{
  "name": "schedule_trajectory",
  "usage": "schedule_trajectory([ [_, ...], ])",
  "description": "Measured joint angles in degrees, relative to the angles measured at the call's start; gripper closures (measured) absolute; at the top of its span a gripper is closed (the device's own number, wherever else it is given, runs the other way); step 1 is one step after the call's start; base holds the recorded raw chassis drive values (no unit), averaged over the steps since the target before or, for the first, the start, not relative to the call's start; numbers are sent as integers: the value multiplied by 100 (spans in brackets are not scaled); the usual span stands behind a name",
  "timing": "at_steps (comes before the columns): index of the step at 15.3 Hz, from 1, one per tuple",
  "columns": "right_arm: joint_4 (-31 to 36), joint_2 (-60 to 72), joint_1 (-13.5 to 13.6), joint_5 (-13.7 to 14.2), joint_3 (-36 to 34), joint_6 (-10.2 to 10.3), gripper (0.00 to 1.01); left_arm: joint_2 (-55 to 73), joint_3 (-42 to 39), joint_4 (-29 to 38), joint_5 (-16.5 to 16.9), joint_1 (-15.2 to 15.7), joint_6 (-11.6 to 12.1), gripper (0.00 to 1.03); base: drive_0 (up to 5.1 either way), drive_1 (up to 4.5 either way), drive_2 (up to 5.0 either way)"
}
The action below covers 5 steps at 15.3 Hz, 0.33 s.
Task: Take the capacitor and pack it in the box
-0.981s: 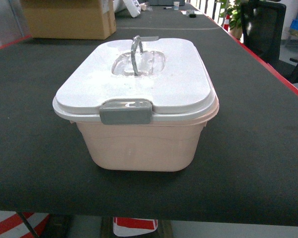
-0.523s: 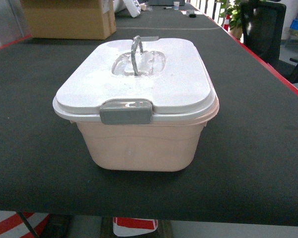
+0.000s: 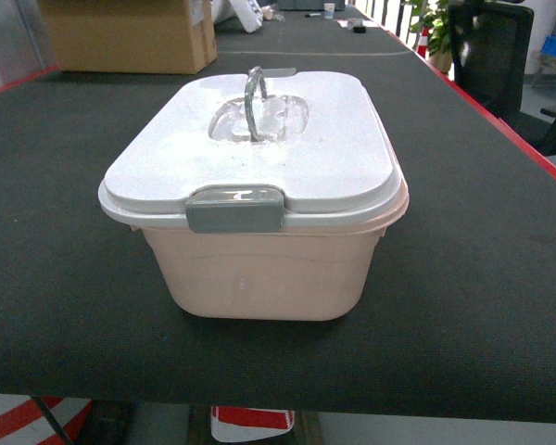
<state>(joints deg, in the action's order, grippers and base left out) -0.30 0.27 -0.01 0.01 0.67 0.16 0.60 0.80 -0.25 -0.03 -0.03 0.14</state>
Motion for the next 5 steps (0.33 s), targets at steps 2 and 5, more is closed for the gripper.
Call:
schedule_trajectory([
  [2,0,0,0,0,0,-2,3,0,0,0,0,0,0,5,0,0,0],
  [5,0,0,0,0,0,-2,3,0,0,0,0,0,0,5,0,0,0],
])
